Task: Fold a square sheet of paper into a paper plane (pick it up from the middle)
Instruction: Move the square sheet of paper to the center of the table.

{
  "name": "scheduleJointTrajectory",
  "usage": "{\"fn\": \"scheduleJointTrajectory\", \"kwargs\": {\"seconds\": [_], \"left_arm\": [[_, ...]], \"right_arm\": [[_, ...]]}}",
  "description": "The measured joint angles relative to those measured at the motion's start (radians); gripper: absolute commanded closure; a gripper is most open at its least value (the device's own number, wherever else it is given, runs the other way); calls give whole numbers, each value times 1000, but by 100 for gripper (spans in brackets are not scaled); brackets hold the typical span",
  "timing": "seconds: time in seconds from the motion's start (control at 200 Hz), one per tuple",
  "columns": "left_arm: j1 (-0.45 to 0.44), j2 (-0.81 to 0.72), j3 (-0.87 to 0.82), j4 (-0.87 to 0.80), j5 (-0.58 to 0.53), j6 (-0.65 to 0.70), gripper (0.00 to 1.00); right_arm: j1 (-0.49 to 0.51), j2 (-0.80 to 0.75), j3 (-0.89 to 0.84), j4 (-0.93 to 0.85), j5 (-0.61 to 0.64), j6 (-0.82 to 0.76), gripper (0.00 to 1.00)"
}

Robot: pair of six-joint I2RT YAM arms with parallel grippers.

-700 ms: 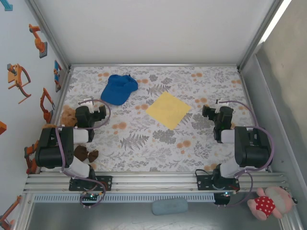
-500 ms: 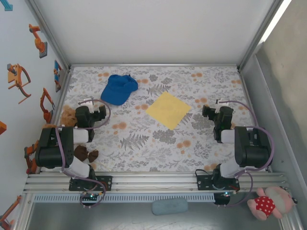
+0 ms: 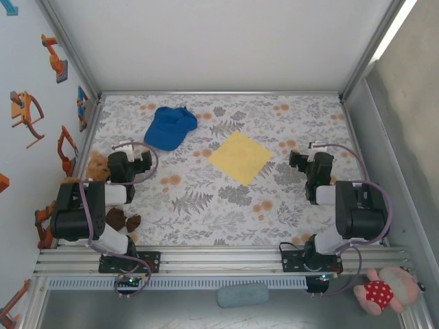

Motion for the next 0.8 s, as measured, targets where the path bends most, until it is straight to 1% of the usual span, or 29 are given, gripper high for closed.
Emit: {"fn": "scheduleJointTrajectory", "kwargs": {"seconds": [0.586, 0.656, 0.796], "left_arm": [[0, -3, 0, -6, 1, 4, 4], [-7, -28, 10, -61, -6, 7, 4], [-33, -135, 109, -275, -46, -2, 4]], "right_arm": [[0, -1, 0, -1, -5, -3, 0], [0, -23, 0, -34, -15, -5, 0], [0, -143, 37, -175, -27, -10, 0]]}}
